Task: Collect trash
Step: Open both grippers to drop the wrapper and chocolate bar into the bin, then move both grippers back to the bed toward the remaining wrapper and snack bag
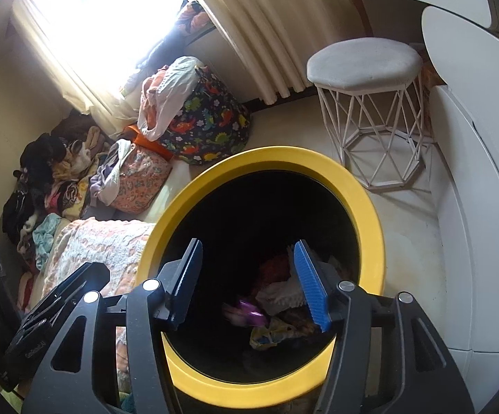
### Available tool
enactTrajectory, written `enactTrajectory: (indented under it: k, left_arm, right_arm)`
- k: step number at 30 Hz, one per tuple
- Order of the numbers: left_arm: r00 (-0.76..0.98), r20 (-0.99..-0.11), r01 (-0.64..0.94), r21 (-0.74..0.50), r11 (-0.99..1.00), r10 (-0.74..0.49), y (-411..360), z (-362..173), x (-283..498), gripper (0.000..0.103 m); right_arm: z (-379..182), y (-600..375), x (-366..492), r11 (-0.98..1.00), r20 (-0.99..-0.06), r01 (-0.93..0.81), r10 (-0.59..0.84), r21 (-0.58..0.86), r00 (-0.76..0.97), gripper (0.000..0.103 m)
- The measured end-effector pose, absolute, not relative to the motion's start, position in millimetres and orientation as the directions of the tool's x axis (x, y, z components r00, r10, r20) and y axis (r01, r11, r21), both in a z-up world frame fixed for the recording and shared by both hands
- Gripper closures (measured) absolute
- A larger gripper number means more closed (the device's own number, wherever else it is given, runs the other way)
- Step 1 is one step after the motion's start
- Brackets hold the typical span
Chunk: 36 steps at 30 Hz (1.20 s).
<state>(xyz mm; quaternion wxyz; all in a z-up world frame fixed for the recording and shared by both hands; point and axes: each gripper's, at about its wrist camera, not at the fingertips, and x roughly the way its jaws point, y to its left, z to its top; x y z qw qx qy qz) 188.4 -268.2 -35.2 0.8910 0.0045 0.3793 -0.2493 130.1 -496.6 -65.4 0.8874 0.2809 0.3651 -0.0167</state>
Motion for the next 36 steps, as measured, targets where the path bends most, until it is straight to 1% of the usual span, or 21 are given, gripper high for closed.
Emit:
enactTrajectory:
  k: [1,4,10,16,24,36]
  left_arm:
    - [0.594,-0.675,0.441,-0.182,0.879,-0.438,-265,-34,188,0.011]
    - [0.614,-0.661,0.414,-0.196,0.889,-0.431,-250,-29,184,0.011]
    - [0.666,-0.638,0.369,-0.168,0.914,-0.386,-222,-18,175,0.011]
    - [0.702,-0.61,0.33,-0.176,0.927,-0.366,-190,-8,164,0.011]
    - [0.735,-0.602,0.259,-0.176,0.95,-0.312,-156,-4,154,0.011]
    - [0.772,-0.592,0.162,-0.17,0.972,-0.232,-108,-3,140,0.011]
  right_arm:
    - [-64,-495,130,0.845,-0.653,0.224,0.18,0.486,0.735,0.049]
    - [-57,-485,130,0.859,-0.632,0.176,0.2,0.48,0.749,0.046]
    - [-39,-456,129,0.888,-0.579,0.066,0.238,0.454,0.78,0.038]
    - [-24,-430,127,0.902,-0.541,-0.016,0.273,0.431,0.795,0.032]
    - [-17,-403,131,0.906,-0.54,-0.078,0.314,0.415,0.781,0.03]
    - [-13,-358,146,0.903,-0.547,-0.178,0.384,0.392,0.744,0.03]
